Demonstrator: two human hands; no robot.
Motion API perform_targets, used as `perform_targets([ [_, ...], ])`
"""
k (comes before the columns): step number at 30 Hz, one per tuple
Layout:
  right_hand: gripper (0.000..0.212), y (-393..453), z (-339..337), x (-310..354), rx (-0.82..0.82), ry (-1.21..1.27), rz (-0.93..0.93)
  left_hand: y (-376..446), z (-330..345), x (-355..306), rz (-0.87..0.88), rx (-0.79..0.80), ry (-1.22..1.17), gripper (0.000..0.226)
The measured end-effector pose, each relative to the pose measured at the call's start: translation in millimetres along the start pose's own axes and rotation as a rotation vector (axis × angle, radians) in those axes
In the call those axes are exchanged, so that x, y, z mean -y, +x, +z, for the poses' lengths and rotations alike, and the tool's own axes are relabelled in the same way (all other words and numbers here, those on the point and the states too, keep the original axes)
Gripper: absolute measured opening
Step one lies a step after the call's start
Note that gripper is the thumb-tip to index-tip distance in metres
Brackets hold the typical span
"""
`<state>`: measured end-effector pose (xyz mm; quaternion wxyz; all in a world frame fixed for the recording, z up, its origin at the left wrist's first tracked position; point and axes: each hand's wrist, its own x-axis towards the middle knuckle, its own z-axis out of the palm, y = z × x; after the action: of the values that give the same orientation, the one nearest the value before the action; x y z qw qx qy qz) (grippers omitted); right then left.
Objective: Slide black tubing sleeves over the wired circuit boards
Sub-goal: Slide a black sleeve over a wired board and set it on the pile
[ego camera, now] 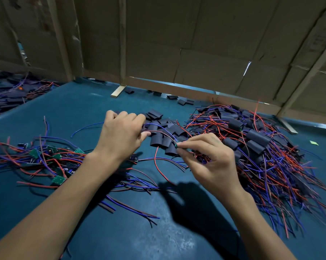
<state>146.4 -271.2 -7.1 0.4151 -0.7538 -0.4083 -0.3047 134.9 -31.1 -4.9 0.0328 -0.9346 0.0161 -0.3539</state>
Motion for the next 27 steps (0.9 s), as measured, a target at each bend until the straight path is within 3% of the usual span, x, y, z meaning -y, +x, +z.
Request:
perform_targets([
  [7,0.008,0,-1,-1,0.079,-0.038,-0.002,-1,8,6,-0.039,-0.013,-0.177,0.039],
  [13,0.008,1,-2,2,0.094,0.038,0.066,4,4,0,0.305,-0.065,-0.169,0.037],
  [20,0.005,2,-8,6,0.161,0.202,0.199,4,-1,-2,0.360,-0.049,-0.267,0.029],
  [24,0.005,2,-6,7,0.154,0.240,0.228,4,-2,-9,0.489,-0.017,-0.305,0.040],
  [27,0.005,2,-8,7,0.141,0.364,0.285,4,1,-11,0.368,0.067,-0.331,0.053],
])
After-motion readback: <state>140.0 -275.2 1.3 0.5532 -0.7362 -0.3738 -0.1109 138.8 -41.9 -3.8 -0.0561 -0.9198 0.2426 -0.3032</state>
